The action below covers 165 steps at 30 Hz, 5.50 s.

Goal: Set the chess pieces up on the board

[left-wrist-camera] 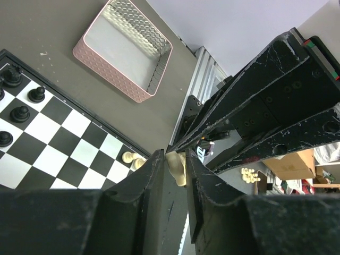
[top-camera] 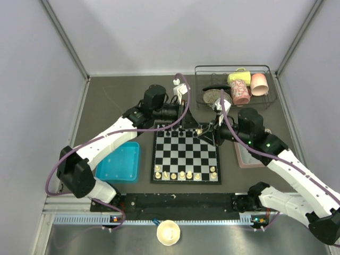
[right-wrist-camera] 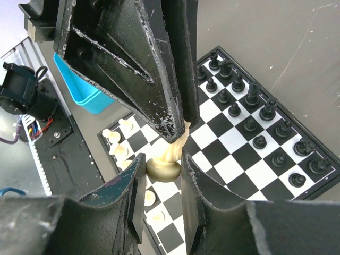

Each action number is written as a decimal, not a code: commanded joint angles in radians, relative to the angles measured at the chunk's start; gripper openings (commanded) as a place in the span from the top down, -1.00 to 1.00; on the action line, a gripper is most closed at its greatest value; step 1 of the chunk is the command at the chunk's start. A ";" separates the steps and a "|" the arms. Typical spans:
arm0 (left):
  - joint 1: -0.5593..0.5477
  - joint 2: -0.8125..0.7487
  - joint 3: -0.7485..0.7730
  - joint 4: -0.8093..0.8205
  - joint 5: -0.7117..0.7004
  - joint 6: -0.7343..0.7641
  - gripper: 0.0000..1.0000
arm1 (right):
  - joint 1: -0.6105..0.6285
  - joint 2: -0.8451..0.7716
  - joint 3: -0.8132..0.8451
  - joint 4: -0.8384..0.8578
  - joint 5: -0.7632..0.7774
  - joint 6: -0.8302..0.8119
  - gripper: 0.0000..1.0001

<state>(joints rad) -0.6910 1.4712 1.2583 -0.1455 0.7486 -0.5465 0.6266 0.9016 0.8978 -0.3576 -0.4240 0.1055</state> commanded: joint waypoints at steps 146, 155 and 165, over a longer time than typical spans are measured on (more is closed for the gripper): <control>-0.533 0.024 -0.366 0.287 -0.523 0.709 1.00 | -0.159 -0.181 0.023 -0.213 0.746 0.296 -0.47; -0.541 0.058 -0.378 0.287 -0.566 0.731 1.00 | -0.159 -0.175 0.021 -0.215 0.748 0.296 -0.47; -0.553 0.095 -0.382 0.297 -0.583 0.737 1.00 | -0.160 -0.168 0.018 -0.216 0.745 0.296 -0.47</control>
<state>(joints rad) -1.2343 1.5574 0.8814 0.0978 0.1833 0.1753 0.4686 0.7357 0.9215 -0.5926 0.3271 0.3973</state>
